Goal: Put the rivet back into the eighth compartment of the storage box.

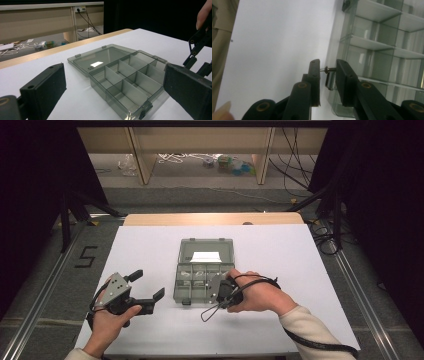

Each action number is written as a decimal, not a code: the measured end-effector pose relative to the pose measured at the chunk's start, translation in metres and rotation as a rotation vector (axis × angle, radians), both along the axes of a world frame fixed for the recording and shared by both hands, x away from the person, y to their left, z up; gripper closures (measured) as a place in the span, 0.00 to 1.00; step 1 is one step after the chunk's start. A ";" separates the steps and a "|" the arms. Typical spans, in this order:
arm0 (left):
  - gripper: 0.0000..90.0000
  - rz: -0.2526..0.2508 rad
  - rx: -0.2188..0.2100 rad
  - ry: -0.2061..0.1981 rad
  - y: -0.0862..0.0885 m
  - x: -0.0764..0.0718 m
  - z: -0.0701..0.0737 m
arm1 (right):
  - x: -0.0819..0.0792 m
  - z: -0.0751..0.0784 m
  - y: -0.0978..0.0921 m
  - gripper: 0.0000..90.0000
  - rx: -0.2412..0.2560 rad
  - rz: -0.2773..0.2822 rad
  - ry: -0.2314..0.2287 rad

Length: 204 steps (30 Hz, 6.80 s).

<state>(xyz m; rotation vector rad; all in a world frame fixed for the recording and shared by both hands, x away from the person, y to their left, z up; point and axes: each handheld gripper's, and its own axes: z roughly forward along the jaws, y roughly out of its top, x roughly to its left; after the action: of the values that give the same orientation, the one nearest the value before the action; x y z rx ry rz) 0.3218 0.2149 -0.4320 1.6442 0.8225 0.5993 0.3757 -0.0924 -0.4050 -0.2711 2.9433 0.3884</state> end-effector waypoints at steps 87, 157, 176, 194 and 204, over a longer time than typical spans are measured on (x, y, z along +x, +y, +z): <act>0.05 0.000 -0.002 0.001 0.000 0.000 0.000 | 0.029 0.005 -0.024 0.83 0.054 -0.103 -0.080; 0.05 0.002 -0.007 0.003 0.000 0.000 0.000 | 0.043 -0.012 -0.025 0.83 0.040 -0.148 -0.080; 0.05 0.003 -0.008 0.004 0.001 0.000 0.000 | 0.046 -0.016 -0.025 0.79 0.037 -0.139 -0.068; 0.05 0.005 -0.006 0.002 0.001 0.000 0.000 | 0.048 -0.009 -0.029 0.40 0.084 -0.137 -0.126; 0.05 0.007 -0.007 0.003 0.002 0.001 0.000 | 0.045 -0.008 -0.031 0.36 0.074 -0.155 -0.128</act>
<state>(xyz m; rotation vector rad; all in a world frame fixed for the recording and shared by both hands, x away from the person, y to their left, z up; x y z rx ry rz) 0.3223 0.2164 -0.4320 1.6366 0.8319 0.5982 0.4207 -0.1234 -0.4132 -0.0556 2.7940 0.4394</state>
